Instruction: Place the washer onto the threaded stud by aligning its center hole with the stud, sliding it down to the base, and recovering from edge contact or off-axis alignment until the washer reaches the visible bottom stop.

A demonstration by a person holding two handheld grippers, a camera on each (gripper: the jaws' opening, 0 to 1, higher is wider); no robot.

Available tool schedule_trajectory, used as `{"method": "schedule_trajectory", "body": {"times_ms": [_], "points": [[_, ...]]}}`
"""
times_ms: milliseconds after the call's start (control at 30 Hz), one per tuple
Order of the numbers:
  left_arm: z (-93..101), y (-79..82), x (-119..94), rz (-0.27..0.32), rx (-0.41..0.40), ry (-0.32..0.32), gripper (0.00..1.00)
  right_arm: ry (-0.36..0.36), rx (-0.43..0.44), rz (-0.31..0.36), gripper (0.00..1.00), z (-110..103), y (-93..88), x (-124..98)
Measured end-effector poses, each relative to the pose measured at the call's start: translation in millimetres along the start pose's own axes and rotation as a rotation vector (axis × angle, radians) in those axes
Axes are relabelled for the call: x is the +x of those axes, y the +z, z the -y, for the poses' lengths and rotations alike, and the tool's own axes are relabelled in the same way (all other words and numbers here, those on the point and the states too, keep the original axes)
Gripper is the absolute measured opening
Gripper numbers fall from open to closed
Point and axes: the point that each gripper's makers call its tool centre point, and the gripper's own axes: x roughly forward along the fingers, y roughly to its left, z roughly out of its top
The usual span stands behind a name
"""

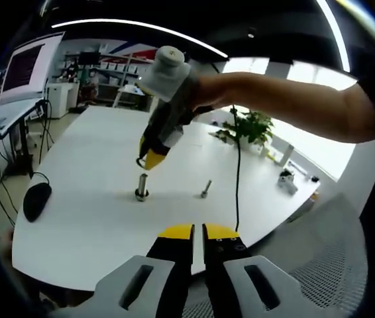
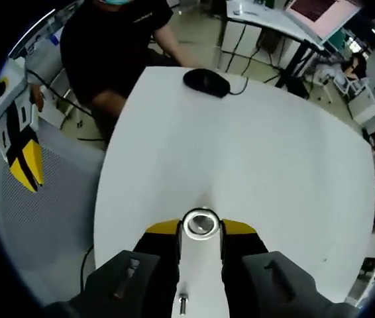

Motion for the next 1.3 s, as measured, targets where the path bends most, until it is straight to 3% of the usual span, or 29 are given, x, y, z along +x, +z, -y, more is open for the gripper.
{"method": "schedule_trajectory", "body": {"times_ms": [333,533,767,1300], "points": [[-0.9,0.4,-0.2,0.003,-0.003,0.005,0.02,0.035,0.092,-0.007,0.24,2.5,-12.1,21.9],[-0.9,0.4,-0.1,0.004,-0.004,0.007,0.02,0.016,0.072,-0.032,0.23,6.8,-16.1,30.4],[-0.9,0.3,0.2,0.002,-0.004,0.006,0.02,0.037,0.083,-0.034,0.23,7.6,-17.4,41.3],[-1.8,-0.3,0.3,-0.004,-0.010,0.012,0.02,0.052,0.041,-0.111,0.23,3.6,-27.1,76.6]]}}
